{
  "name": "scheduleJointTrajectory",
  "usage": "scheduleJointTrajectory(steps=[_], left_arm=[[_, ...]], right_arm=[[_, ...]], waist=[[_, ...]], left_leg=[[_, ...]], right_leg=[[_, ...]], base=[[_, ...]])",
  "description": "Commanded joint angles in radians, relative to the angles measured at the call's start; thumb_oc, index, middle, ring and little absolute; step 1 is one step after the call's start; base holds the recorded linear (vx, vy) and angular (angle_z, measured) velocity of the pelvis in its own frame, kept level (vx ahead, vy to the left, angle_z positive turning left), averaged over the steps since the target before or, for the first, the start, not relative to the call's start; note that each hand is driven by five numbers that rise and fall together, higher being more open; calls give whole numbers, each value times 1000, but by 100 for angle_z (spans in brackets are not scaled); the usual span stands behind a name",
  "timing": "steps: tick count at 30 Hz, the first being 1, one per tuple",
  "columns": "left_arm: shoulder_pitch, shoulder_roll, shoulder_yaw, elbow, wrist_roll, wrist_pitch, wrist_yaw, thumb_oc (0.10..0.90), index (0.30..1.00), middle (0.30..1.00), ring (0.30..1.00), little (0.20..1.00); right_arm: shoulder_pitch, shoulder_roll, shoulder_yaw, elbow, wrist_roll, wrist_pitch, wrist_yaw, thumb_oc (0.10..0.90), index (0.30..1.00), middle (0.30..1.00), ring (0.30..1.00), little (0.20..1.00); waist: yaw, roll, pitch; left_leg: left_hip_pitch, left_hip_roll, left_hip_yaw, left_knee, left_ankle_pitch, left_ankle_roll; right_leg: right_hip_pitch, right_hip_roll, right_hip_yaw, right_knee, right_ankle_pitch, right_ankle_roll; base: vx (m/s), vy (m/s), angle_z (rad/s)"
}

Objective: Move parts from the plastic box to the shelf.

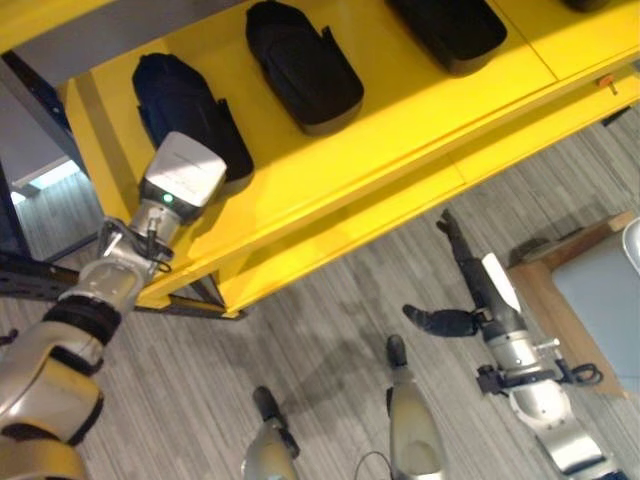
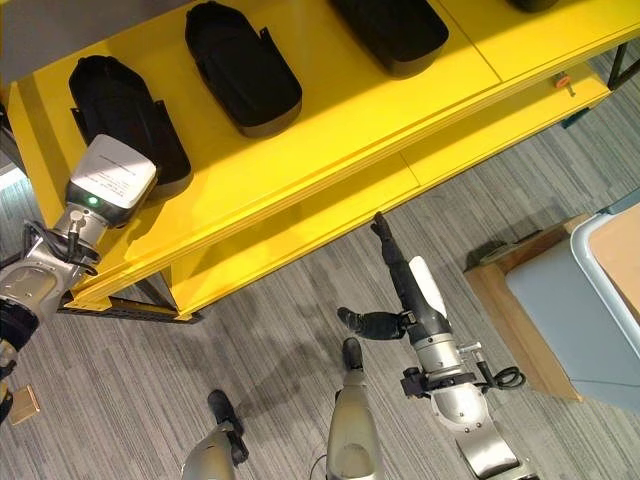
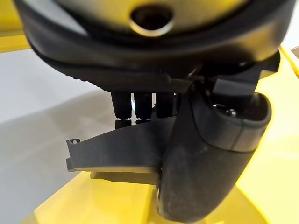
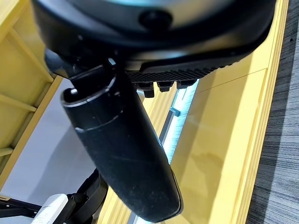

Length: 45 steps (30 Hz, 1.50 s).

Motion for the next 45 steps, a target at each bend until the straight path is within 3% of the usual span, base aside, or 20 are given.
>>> scheduleJointTrajectory(steps=[1,45], left_arm=[[-16,69,69,47,-33,41,3,400,300,300,300,300],[137,92,206,64,-75,51,-23,400,300,300,300,300]], right_arm=[[-27,-34,-56,-129,-12,-101,-33,900,1000,1000,1000,1000],[-8,-57,-85,-152,-9,-85,-9,900,1000,1000,1000,1000]], waist=[[-5,-31,-63],[22,-31,-69]], left_leg=[[-74,-4,-66,135,-36,34],[-119,11,-83,172,-33,27]], right_leg=[[-24,16,30,105,-54,3],[-42,19,36,125,-43,-2]], base=[[0,0,0],[-2,0,-1]])
